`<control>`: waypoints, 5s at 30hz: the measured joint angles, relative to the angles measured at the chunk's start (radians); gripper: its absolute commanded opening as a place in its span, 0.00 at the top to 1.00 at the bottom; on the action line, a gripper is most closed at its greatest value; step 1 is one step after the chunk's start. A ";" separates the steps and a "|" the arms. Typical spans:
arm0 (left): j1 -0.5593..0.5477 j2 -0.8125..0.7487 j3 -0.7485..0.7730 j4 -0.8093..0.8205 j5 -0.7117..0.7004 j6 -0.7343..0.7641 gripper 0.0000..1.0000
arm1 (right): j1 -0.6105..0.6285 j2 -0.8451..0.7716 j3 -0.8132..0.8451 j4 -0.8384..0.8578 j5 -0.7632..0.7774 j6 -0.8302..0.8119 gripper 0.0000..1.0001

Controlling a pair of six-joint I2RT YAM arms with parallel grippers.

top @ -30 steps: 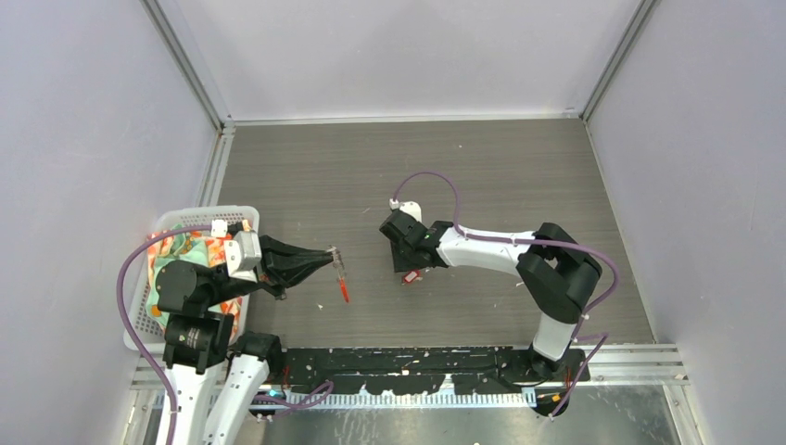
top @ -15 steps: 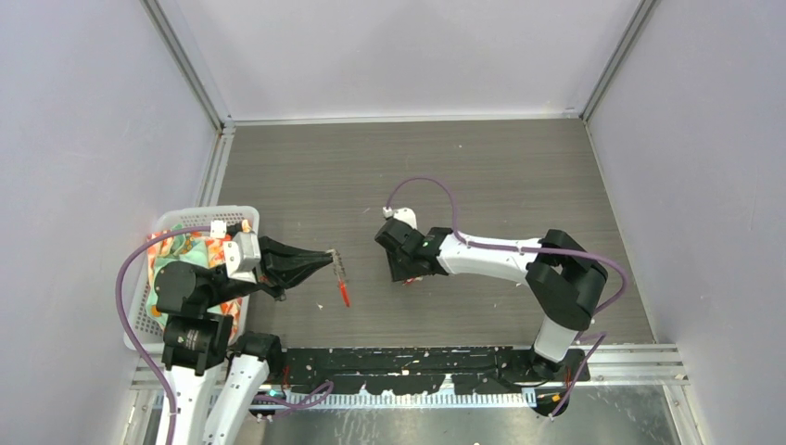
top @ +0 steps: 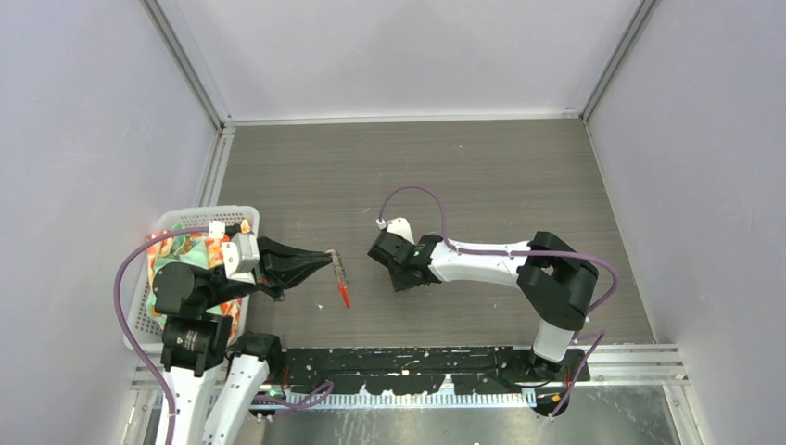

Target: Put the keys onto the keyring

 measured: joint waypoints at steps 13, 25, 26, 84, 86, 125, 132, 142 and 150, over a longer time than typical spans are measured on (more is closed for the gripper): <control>0.000 -0.004 0.000 -0.008 0.000 0.004 1.00 | -0.003 0.023 0.009 0.012 -0.025 0.010 0.69; 0.000 -0.008 0.018 -0.030 0.000 0.026 1.00 | -0.039 0.024 -0.008 0.054 -0.069 0.052 0.71; 0.000 -0.008 0.018 -0.030 0.000 0.025 1.00 | -0.040 0.024 -0.012 0.056 -0.069 0.055 0.72; -0.001 -0.006 0.047 -0.061 -0.026 0.034 1.00 | -0.043 -0.403 -0.317 0.275 -0.213 -0.534 0.61; -0.001 -0.003 0.050 -0.066 -0.034 0.033 1.00 | -0.043 -0.403 -0.385 0.319 -0.226 -0.580 0.56; -0.001 0.039 0.051 -0.063 -0.064 -0.012 1.00 | -0.030 -0.192 -0.452 0.804 -0.206 -0.628 0.99; -0.001 0.040 0.051 -0.059 -0.064 -0.026 1.00 | -0.031 -0.263 -0.439 0.836 -0.223 -0.529 0.63; -0.001 0.040 0.051 -0.054 -0.063 -0.034 1.00 | -0.181 -0.301 -0.457 0.739 -0.192 -0.388 0.36; -0.001 0.040 0.051 -0.042 -0.063 -0.037 1.00 | -0.176 -0.282 -0.475 0.716 -0.257 -0.307 0.40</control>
